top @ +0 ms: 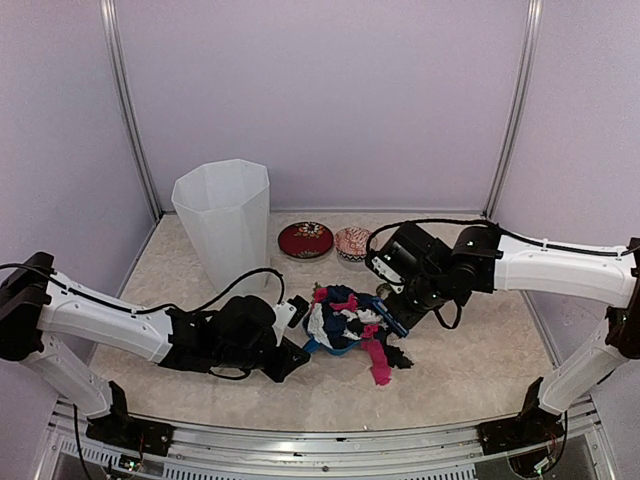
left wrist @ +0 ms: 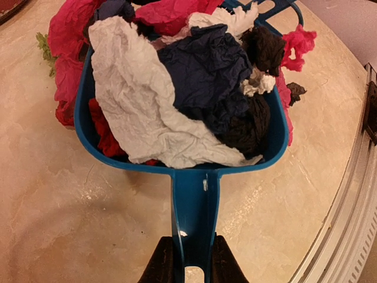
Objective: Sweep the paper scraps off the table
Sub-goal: Dump the paper scraps in the dustpan into the trash bin.
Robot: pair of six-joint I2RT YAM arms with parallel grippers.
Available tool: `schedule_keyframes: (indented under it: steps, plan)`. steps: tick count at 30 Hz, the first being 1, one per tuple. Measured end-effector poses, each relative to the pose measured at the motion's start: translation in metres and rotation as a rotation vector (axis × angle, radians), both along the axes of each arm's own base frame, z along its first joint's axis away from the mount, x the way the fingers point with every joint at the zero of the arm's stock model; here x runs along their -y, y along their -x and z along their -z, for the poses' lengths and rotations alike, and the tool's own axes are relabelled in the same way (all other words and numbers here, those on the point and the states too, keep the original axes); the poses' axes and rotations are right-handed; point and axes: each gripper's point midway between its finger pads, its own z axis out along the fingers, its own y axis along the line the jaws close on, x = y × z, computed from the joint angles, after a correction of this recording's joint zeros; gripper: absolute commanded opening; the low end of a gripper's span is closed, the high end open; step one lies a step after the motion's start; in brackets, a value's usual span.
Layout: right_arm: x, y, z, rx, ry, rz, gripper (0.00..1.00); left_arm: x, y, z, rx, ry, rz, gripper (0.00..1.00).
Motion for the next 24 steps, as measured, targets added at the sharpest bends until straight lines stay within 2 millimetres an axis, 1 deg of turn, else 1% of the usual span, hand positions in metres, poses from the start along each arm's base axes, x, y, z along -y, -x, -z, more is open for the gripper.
schedule_keyframes:
  steps: [6,11,17,24]
  plan:
    - [0.011,-0.005,-0.011,0.055,0.001,0.053,0.0,-0.002,-0.002,-0.004,0.017,0.002,-0.013,0.0]
    - [0.023,-0.008,-0.014,0.08,0.002,0.095,0.0,-0.003,-0.002,-0.01,0.037,0.003,-0.022,0.0]
    - [0.042,-0.012,-0.009,0.089,0.003,0.145,0.0,-0.007,-0.003,-0.018,0.063,-0.013,-0.036,0.0]
    - [0.061,-0.018,-0.001,0.099,-0.035,0.204,0.0,-0.005,-0.005,-0.037,0.106,-0.025,-0.049,0.0]
